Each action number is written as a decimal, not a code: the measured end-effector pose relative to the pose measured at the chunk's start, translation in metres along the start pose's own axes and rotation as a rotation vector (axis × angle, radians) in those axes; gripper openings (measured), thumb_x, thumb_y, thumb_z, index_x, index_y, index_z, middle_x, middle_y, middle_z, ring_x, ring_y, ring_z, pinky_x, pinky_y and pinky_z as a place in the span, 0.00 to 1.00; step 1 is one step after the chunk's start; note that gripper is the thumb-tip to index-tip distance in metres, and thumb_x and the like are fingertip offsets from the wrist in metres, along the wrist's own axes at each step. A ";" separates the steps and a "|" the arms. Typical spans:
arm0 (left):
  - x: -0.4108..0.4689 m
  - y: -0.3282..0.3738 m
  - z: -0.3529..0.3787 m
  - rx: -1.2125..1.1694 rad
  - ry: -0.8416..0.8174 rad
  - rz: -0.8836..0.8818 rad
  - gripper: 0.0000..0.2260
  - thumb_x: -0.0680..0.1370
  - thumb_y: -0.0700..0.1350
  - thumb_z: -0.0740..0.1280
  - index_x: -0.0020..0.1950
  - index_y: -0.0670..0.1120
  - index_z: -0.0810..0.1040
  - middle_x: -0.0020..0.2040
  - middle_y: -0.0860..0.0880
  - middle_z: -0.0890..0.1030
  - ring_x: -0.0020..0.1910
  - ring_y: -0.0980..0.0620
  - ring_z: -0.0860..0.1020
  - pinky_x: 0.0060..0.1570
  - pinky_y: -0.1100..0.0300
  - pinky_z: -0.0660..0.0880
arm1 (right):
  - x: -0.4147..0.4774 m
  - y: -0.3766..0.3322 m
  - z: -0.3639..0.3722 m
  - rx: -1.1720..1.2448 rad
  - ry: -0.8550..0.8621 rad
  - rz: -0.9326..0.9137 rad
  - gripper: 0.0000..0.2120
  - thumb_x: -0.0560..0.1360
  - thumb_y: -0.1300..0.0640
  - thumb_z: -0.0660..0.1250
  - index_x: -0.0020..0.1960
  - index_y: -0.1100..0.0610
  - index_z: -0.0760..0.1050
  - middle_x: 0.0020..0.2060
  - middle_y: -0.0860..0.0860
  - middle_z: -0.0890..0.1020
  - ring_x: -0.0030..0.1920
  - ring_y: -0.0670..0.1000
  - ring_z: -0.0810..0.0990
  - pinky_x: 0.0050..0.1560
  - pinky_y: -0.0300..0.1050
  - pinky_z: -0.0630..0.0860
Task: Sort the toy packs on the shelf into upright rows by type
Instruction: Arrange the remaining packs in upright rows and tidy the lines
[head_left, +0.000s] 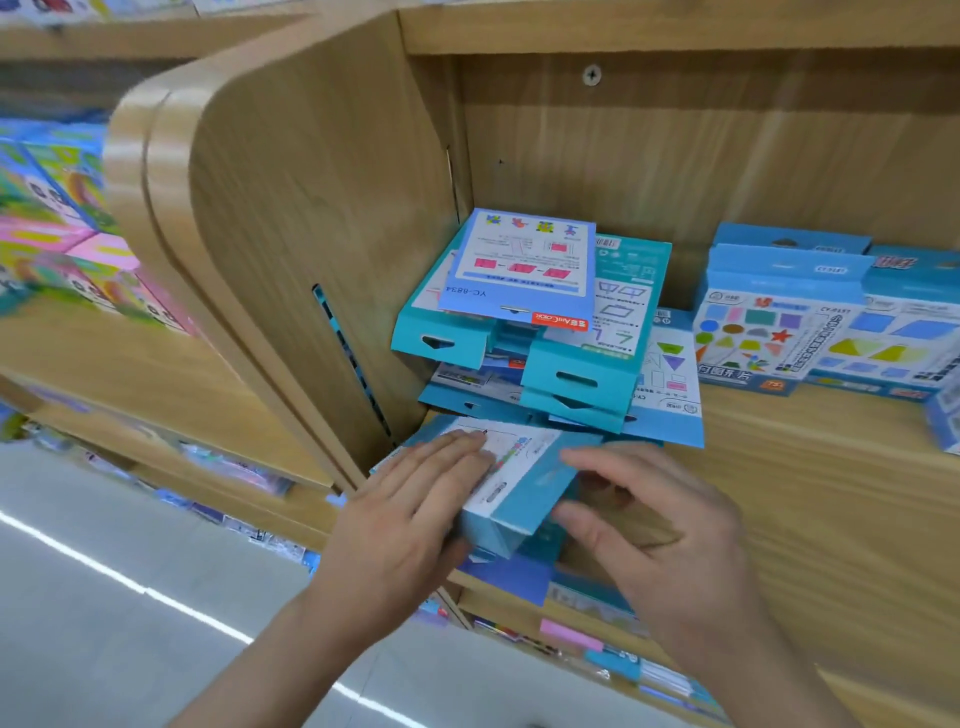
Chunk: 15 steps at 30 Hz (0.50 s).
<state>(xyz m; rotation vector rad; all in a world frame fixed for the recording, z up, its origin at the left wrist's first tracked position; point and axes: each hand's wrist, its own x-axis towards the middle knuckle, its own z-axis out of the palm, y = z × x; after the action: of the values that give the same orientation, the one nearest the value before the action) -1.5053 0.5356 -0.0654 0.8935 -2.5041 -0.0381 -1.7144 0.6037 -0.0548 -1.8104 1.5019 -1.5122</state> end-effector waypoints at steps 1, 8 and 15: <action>0.000 0.002 -0.006 -0.098 0.073 -0.110 0.21 0.72 0.53 0.65 0.65 0.53 0.68 0.62 0.55 0.78 0.60 0.57 0.75 0.57 0.61 0.75 | 0.001 -0.001 -0.003 0.098 0.004 0.071 0.21 0.66 0.45 0.72 0.59 0.42 0.75 0.51 0.41 0.78 0.48 0.46 0.78 0.48 0.35 0.74; 0.001 0.009 -0.027 -1.046 0.414 -0.707 0.14 0.73 0.42 0.67 0.58 0.45 0.70 0.52 0.53 0.83 0.53 0.53 0.81 0.44 0.63 0.79 | -0.014 0.028 0.010 -0.567 -0.680 0.034 0.48 0.59 0.29 0.69 0.69 0.28 0.44 0.73 0.35 0.45 0.73 0.40 0.44 0.68 0.44 0.55; 0.001 0.012 -0.038 -1.044 0.369 -0.691 0.15 0.72 0.41 0.66 0.58 0.47 0.69 0.52 0.54 0.83 0.52 0.53 0.82 0.41 0.62 0.80 | -0.018 0.038 0.033 -0.678 -0.486 -0.128 0.31 0.61 0.55 0.64 0.64 0.45 0.71 0.66 0.48 0.75 0.69 0.50 0.65 0.55 0.49 0.65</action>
<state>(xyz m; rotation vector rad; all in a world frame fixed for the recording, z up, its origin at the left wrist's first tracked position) -1.4962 0.5497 -0.0290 1.0625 -1.3873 -1.1506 -1.7026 0.5934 -0.1057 -2.4434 1.7719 -0.5280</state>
